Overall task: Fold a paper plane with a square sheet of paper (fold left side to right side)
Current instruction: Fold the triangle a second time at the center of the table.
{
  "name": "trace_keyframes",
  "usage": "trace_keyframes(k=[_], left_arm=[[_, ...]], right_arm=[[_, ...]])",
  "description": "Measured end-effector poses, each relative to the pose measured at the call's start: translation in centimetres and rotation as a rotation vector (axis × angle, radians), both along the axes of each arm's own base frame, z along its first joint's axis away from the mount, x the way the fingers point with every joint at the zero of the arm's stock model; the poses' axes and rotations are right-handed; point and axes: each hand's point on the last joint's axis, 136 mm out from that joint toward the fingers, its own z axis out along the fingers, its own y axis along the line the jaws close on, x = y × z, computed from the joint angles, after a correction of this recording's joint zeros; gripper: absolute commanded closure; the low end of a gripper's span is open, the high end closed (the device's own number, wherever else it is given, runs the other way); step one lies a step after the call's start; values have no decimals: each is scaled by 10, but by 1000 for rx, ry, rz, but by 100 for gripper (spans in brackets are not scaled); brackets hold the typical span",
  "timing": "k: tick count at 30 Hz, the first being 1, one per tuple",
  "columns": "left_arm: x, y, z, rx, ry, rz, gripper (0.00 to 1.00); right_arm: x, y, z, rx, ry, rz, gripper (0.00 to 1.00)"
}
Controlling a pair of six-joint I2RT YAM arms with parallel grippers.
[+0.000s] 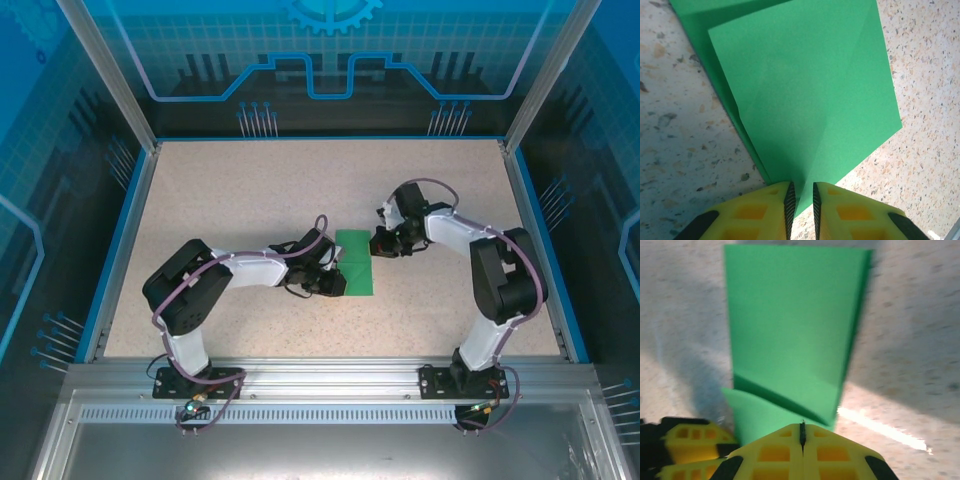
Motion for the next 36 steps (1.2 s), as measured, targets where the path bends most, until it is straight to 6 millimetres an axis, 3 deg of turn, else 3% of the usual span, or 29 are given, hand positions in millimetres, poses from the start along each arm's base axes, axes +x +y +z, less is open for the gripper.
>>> trace_keyframes(k=[7,12,17,25,36], left_arm=[[0,1,1,3,0,2,78],[-2,2,3,7,5,1,77],[-3,-3,11,-19,16,-13,77],[16,-29,43,-104,-27,-37,77],[15,-28,8,-49,41,-34,78]], right_arm=[[-24,29,-17,32,65,70,100],[-28,24,-39,-12,122,58,100],[-24,23,-39,-30,118,53,100],[-24,23,-39,-29,118,53,100],[-24,23,-39,-30,118,53,100]])
